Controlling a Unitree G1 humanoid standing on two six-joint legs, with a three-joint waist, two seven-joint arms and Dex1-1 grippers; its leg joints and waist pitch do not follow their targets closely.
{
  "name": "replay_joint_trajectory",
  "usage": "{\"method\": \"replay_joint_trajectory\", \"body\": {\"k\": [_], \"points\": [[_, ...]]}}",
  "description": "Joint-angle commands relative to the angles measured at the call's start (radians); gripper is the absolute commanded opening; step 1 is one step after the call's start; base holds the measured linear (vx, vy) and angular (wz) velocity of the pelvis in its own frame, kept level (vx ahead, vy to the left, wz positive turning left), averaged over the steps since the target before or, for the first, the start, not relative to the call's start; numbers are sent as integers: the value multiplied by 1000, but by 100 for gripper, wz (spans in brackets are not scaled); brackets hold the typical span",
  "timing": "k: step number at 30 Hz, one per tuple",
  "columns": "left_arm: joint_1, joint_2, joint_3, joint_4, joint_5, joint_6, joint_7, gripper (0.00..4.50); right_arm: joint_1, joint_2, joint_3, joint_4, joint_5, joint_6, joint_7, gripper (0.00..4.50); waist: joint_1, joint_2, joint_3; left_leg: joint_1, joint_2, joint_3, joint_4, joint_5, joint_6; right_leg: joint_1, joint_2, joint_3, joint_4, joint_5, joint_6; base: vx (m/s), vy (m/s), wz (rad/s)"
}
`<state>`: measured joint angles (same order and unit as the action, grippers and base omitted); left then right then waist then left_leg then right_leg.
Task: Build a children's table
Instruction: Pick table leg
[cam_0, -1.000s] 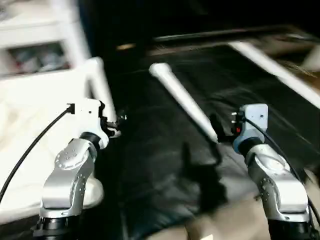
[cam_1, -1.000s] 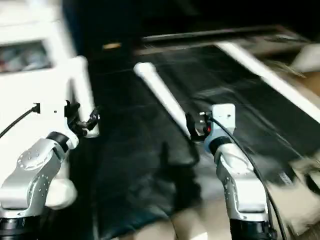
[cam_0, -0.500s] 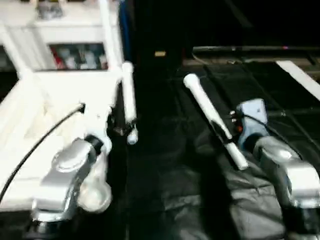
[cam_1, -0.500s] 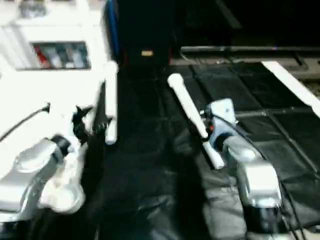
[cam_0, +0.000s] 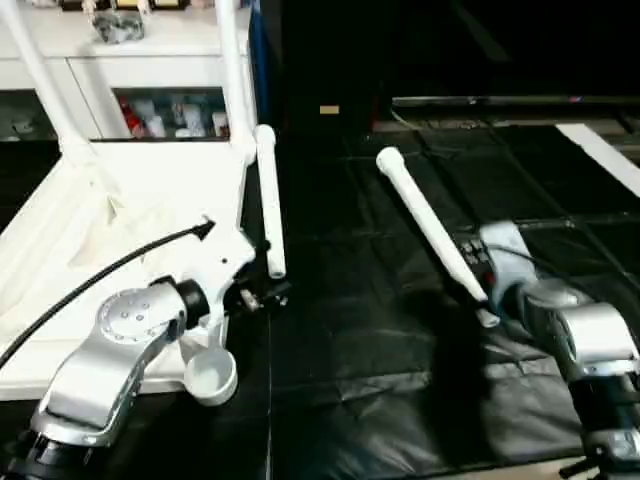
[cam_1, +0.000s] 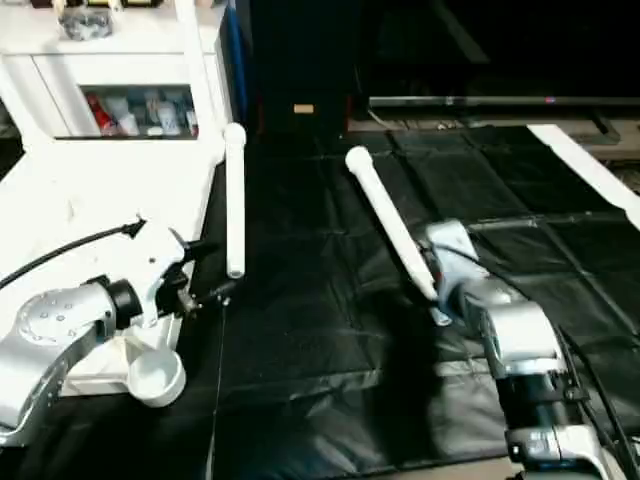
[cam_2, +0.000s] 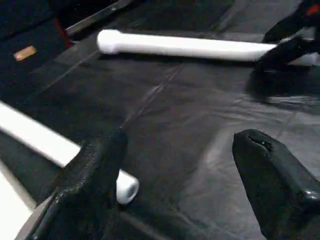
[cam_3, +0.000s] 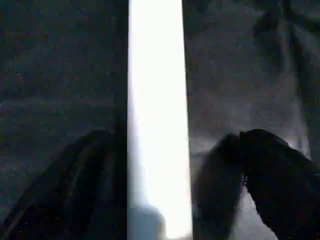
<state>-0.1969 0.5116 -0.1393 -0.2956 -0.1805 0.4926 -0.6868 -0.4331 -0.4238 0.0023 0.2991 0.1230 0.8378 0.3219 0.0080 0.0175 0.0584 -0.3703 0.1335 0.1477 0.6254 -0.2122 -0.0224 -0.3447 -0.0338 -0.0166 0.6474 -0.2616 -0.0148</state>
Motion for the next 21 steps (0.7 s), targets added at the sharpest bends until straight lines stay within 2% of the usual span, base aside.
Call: {"method": "replay_joint_trajectory", "body": {"k": [1,2,3,5,7,11,12,15,16,21], "points": [[-15,20,-27,-9,2,-6,-22,382,-16,4,-4,60,4,-27,25,427,8,1,-61,3,80,-31,-75,-35,0,34,-105,48,-69,119,-255,0,0,0],[-17,23,-30,-7,4,-7,-25,382,-21,5,-3,83,-2,-45,28,408,9,-2,-62,4,80,-28,-74,-25,13,33,-105,47,-69,154,-261,0,0,0],[-18,24,-31,-7,5,-7,-28,382,-25,7,-9,102,-1,-60,30,408,9,-3,-61,3,80,-27,-73,-25,18,33,-106,47,-68,159,-266,0,0,0],[-17,33,-29,-12,-6,-1,-40,382,-33,7,-15,126,5,-63,33,397,11,-4,-58,6,82,-24,-75,-52,28,31,-106,46,-75,114,-279,0,0,0],[-11,44,-24,-27,-24,11,-65,382,-38,3,-13,137,4,-69,38,371,12,-2,-54,8,84,-23,-78,-84,21,28,-106,46,-79,54,-280,0,0,0],[-2,60,-19,-49,-64,34,-112,382,-50,-4,-11,156,-2,-93,53,353,15,1,-46,17,88,-21,-87,-191,-20,16,-105,48,-88,-110,-268,0,0,0],[-2,60,-18,-50,-72,37,-114,382,-52,-7,-7,159,-8,-101,56,327,16,1,-46,17,88,-21,-88,-201,-26,15,-105,49,-89,-125,-263,0,0,0],[-8,57,-20,-45,-70,34,-112,382,-60,-14,2,177,-23,-124,60,316,19,0,-46,16,88,-20,-89,-209,-32,13,-104,50,-91,-143,-250,0,0,0],[-14,55,-24,-38,-64,31,-110,382,-64,-22,13,182,-36,-136,62,295,21,1,-46,16,88,-20,-89,-206,-34,12,-105,51,-92,-144,-245,0,0,0],[-22,54,-30,-32,-58,23,-108,382,-64,-40,27,171,-52,-142,73,267,24,-3,-50,14,88,-17,-86,-159,-23,15,-103,52,-88,-77,-246,0,0,0]]}}
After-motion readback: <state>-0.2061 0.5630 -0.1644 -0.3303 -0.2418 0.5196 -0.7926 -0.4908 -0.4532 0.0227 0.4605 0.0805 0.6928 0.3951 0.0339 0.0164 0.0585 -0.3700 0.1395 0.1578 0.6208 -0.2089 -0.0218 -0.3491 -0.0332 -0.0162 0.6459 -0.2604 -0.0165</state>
